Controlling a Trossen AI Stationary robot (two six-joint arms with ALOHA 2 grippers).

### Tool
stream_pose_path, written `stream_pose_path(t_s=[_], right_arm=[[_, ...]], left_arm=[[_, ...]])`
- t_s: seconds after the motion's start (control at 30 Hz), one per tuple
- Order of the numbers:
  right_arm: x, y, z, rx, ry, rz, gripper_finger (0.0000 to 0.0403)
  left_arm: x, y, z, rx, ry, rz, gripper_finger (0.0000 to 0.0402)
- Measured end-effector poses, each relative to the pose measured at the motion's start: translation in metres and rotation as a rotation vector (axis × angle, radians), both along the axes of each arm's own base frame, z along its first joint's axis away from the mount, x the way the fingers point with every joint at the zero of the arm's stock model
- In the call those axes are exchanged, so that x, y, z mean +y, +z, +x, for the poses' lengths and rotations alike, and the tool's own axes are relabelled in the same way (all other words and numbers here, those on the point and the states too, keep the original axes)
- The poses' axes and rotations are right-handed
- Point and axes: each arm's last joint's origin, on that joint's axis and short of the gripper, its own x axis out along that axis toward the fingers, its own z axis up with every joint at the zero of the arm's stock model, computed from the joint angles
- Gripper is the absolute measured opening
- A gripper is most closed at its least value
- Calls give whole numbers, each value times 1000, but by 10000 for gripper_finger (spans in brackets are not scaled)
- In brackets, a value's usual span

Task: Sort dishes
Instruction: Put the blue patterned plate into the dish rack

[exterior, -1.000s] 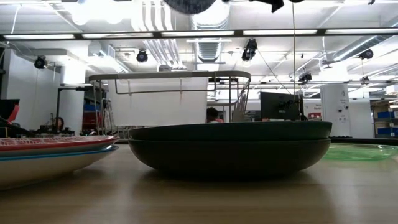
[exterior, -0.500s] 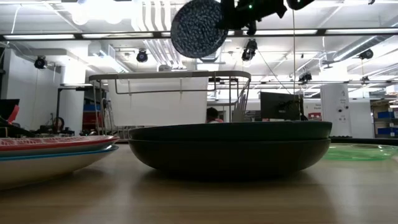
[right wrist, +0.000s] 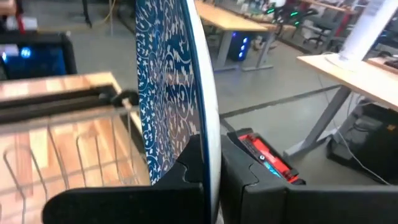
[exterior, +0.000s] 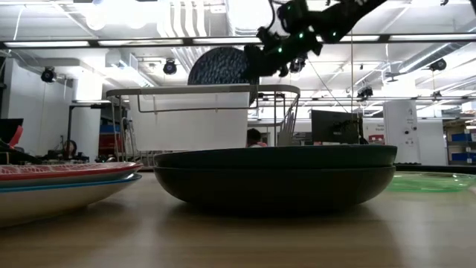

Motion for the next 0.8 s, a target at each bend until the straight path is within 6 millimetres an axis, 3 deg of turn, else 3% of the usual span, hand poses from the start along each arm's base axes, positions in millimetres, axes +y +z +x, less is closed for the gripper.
stream_pose_path(t_s=[0.8], right_arm=[[-3, -22, 6, 145, 46, -83, 2]], left_arm=[[0, 0, 0, 4, 0, 6, 157]])
